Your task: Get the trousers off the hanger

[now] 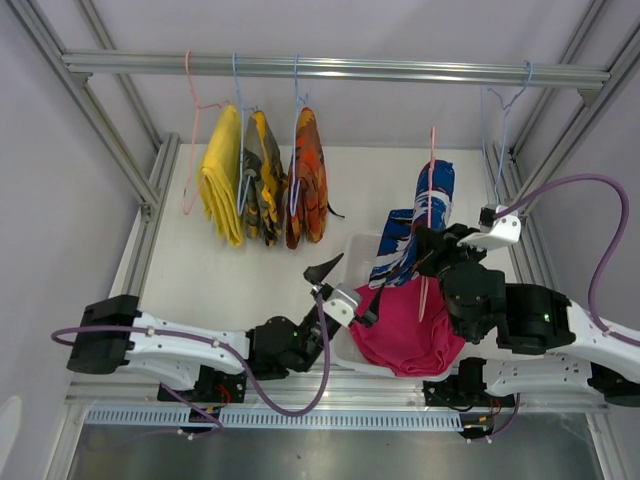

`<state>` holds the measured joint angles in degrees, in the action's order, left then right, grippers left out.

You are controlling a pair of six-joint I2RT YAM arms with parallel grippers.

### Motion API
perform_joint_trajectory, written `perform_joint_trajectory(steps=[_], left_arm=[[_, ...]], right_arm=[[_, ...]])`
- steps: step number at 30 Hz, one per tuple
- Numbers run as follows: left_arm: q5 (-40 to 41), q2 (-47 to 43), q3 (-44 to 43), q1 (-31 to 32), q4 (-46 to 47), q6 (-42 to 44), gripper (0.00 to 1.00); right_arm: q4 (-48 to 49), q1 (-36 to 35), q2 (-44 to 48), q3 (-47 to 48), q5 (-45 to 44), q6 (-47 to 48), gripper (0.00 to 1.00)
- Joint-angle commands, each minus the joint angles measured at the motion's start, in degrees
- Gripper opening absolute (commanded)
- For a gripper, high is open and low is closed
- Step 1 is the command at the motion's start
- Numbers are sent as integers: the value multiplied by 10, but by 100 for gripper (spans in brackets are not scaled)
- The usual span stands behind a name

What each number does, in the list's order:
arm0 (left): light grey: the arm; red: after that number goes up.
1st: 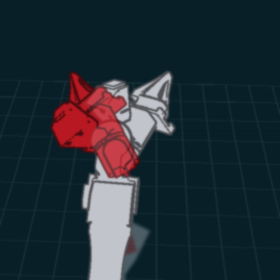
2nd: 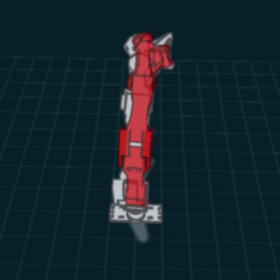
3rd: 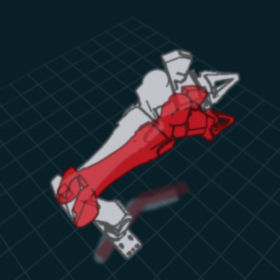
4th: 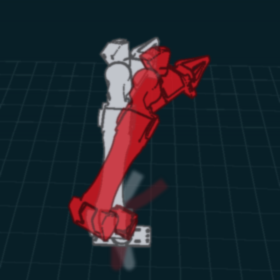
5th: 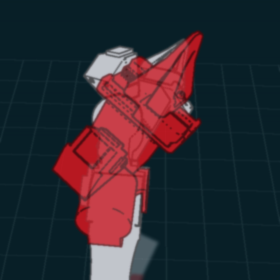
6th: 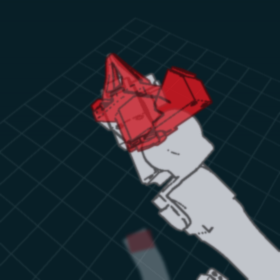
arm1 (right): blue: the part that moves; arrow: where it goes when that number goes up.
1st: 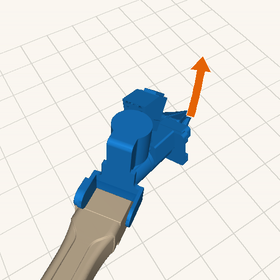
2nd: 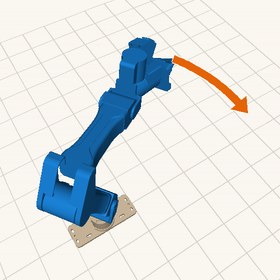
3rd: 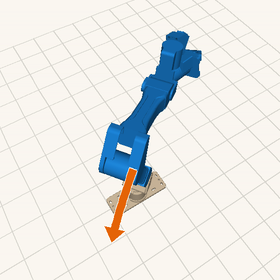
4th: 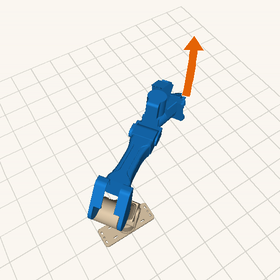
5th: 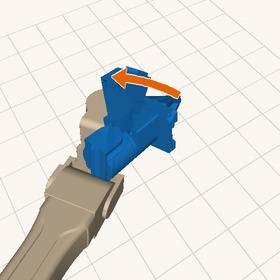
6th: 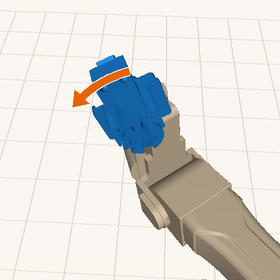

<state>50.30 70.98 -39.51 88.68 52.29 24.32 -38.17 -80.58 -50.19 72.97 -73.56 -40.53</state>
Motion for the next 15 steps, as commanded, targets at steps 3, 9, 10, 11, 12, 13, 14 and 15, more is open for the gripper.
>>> perform_joint_trajectory(steps=[3, 9, 10, 11, 12, 13, 14, 15], left_arm=[[-72, 40, -17, 7, 193, 75, 100], [-147, 63, -29, -6, 184, 60, 99], [-156, 66, -25, -10, 194, 57, 100], [-161, 72, -24, -14, 200, 58, 100], [-172, 74, -22, -17, 201, 57, 99], [-178, 77, -21, -19, 195, 47, 99], [-184, 78, -19, -24, 191, 41, 99], [-197, 80, -18, -26, 187, 36, 99]], right_arm=[[39, 19, 15, 10, 9, -42, 0], [43, 32, 30, 8, 48, -46, 0], [44, 33, 32, 7, 52, -45, 0], [46, 35, 33, 7, 55, -45, 0], [48, 36, 33, 8, 61, -45, 0], [50, 37, 33, 7, 66, -40, 0], [54, 40, 33, 8, 70, -38, 0], [61, 43, 33, 8, 75, -34, 0]])
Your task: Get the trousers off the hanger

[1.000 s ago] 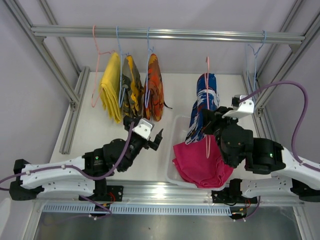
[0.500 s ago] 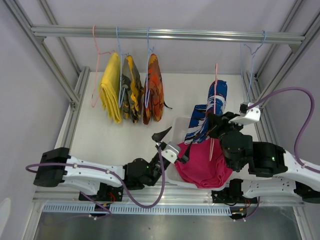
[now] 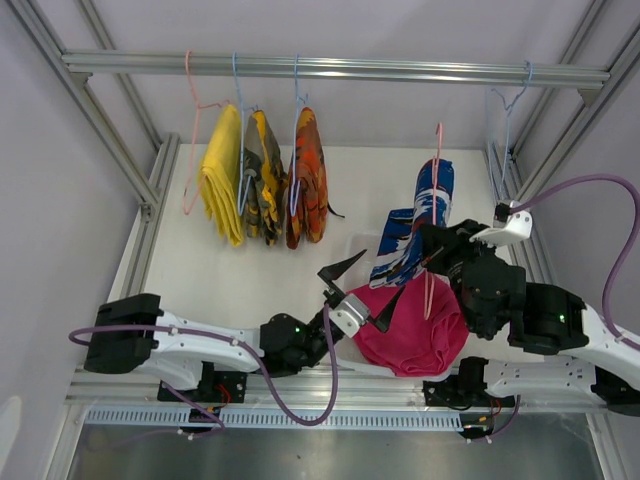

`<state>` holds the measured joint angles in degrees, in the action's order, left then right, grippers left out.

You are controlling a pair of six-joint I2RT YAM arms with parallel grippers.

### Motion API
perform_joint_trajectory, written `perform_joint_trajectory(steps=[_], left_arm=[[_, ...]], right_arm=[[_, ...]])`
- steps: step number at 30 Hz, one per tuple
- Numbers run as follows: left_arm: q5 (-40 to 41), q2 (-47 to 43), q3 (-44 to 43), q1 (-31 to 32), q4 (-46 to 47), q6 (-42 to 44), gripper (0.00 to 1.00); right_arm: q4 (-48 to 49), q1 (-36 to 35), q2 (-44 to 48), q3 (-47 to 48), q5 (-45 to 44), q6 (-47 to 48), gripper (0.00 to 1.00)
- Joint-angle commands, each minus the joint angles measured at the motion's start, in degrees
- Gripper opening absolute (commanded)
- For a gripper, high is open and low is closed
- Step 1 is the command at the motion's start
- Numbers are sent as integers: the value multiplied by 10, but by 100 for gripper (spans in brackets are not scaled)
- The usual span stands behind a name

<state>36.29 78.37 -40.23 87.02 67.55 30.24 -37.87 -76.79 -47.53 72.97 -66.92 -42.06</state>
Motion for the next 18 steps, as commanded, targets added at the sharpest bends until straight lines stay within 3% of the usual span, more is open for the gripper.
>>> perform_joint_trajectory(steps=[1, 18], left_arm=[[-61, 10, -11, -12, 33, -28, 99], [-91, 54, -32, -49, 34, -48, 99]], right_arm=[[60, 8, 6, 9, 18, -18, 0], [81, 39, -4, 4, 99, -35, 0]])
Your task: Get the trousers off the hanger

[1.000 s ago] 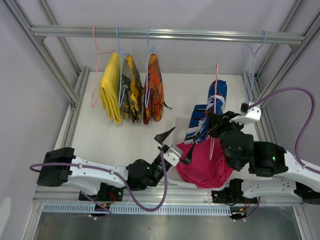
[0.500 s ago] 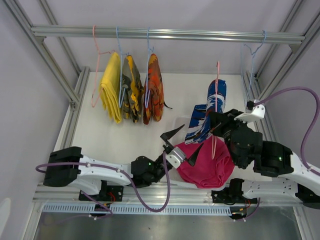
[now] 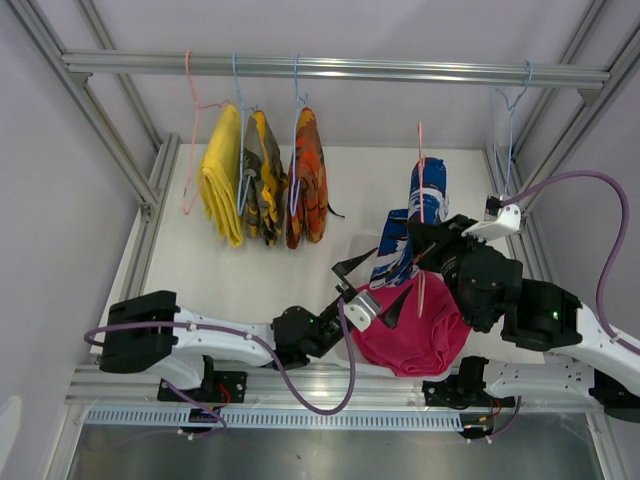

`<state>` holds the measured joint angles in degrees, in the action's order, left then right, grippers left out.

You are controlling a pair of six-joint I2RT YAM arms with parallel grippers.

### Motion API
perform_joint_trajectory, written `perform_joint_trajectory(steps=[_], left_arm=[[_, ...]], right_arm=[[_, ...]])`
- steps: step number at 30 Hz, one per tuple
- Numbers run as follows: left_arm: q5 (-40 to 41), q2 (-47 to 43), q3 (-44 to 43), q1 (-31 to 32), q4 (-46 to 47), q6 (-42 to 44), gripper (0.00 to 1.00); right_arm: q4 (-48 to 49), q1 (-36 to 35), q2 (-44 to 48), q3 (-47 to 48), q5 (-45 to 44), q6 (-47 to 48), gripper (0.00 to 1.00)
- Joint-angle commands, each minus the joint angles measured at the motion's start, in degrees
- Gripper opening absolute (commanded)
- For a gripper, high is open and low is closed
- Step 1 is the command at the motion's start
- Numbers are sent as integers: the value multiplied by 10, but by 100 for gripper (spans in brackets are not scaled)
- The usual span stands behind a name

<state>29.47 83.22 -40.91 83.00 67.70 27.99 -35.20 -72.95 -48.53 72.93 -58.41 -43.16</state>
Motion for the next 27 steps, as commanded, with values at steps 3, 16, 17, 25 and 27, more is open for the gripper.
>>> perform_joint_trajectory(steps=[3, 16, 17, 25, 27], left_arm=[[-25, 12, -30, -16, 32, -28, 99], [-38, 48, -53, -60, 34, -41, 100], [-38, 50, -54, -62, 35, -41, 99], [-51, 70, -67, -81, 31, -53, 100], [-53, 73, -70, -84, 31, -53, 100]], right_arm=[[57, 1, 10, 1, 19, -25, 0], [62, 1, 30, -15, 30, -25, 0], [65, 1, 31, -17, 32, -23, 0], [72, 1, 36, -23, 39, -18, 0], [73, 1, 37, -25, 41, -18, 0]])
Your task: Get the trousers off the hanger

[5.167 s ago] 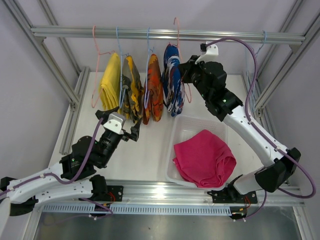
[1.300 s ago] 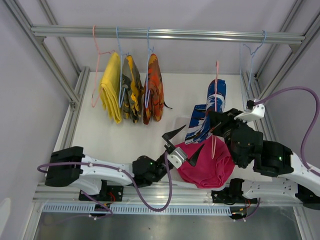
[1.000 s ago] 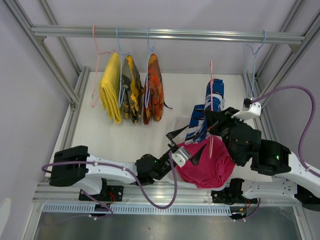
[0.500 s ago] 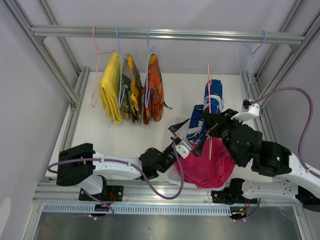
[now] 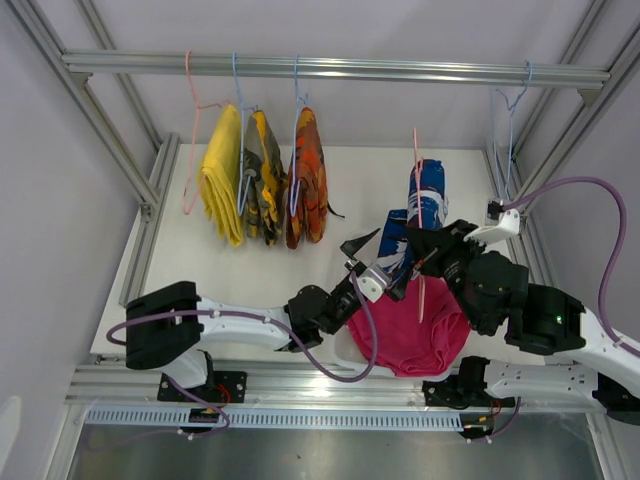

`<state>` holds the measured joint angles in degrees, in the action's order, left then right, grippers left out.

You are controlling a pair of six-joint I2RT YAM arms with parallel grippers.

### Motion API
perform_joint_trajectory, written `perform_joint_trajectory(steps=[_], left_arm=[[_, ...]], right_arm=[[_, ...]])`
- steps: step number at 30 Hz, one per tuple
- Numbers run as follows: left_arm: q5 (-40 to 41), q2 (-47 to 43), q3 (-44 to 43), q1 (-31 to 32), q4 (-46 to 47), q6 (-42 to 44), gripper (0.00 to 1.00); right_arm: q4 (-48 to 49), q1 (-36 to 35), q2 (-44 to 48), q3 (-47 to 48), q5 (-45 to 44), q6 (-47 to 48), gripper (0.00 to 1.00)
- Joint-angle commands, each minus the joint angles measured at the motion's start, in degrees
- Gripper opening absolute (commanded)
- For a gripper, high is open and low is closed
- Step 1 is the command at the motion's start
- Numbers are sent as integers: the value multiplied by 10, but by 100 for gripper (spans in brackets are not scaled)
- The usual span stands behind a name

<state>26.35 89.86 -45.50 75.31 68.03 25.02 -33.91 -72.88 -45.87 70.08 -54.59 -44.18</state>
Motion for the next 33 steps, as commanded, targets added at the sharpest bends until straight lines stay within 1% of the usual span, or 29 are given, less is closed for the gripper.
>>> perform_joint_trajectory(steps=[1, 7, 17, 18, 19, 20, 21, 23, 24, 26, 27, 29, 30, 32, 33], left_arm=[[-21, 10, -28, -8, 29, -23, 99], [-17, 29, -44, -14, 37, -16, 99], [-1, 75, -92, -15, 81, 9, 99], [0, 87, -105, -17, 94, 12, 93], [0, 91, -105, -17, 94, 12, 93], [1, 95, -108, -17, 97, 13, 89], [1, 98, -109, -17, 101, 13, 77], [-2, 109, -115, -19, 116, 7, 67], [-3, 114, -119, -20, 117, 6, 58], [-3, 122, -127, -21, 120, 0, 51], [-5, 127, -129, -23, 121, -4, 45], [-9, 132, -133, -24, 123, -15, 42], [-11, 137, -133, -25, 124, -19, 37], [-15, 141, -139, -27, 127, -26, 31], [-16, 143, -144, -29, 124, -29, 23]], right_arm=[[61, 1, 10, 2, 4, -8, 0], [66, 1, 11, -9, 11, -19, 0], [72, 1, 32, -44, 20, -48, 0], [68, 1, 42, -54, 23, -59, 0], [67, 1, 42, -54, 23, -59, 0], [66, 2, 45, -57, 24, -63, 0], [66, 1, 48, -59, 26, -65, 0], [67, 2, 60, -69, 29, -73, 0], [67, 2, 63, -71, 28, -76, 0], [67, 2, 73, -77, 28, -79, 0], [67, 3, 75, -78, 27, -81, 0], [65, 3, 86, -82, 26, -84, 0], [64, 3, 89, -83, 26, -85, 0], [66, 3, 101, -86, 26, -86, 0], [68, 3, 104, -86, 27, -87, 0]])
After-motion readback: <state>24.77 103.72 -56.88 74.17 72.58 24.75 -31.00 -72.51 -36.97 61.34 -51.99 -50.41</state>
